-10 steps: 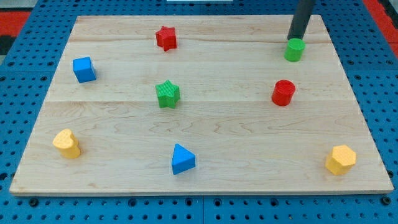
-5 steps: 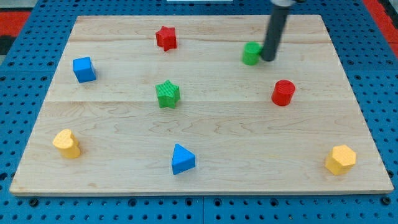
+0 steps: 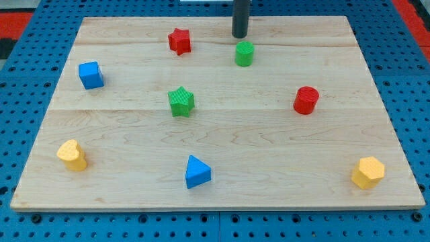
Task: Push the green circle closer to the green star
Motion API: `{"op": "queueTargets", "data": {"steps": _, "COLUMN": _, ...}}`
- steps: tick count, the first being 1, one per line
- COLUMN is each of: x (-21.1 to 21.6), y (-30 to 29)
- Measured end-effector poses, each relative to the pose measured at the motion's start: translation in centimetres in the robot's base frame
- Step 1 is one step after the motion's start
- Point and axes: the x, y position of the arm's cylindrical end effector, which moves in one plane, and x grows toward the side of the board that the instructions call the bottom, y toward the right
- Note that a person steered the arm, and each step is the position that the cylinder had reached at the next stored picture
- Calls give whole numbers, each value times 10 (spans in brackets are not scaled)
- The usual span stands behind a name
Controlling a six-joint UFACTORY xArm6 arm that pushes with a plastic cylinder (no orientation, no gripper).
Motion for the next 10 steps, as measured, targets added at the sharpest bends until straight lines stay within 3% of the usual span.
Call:
{"op": "queueTargets", "data": {"steps": 1, "x": 53, "y": 27}}
{"op": "queueTargets", "data": {"steps": 3, "x": 108, "y": 35}}
{"op": "queueTargets", "data": {"steps": 4, "x": 134, "y": 74}}
{"op": "queueTargets", "data": {"steps": 6, "x": 113, "y": -4}}
{"op": "queueTargets", "data": {"steps": 8, "x": 129, "y": 0}}
{"op": "queueTargets", "data": {"steps": 10, "x": 166, "y": -54}}
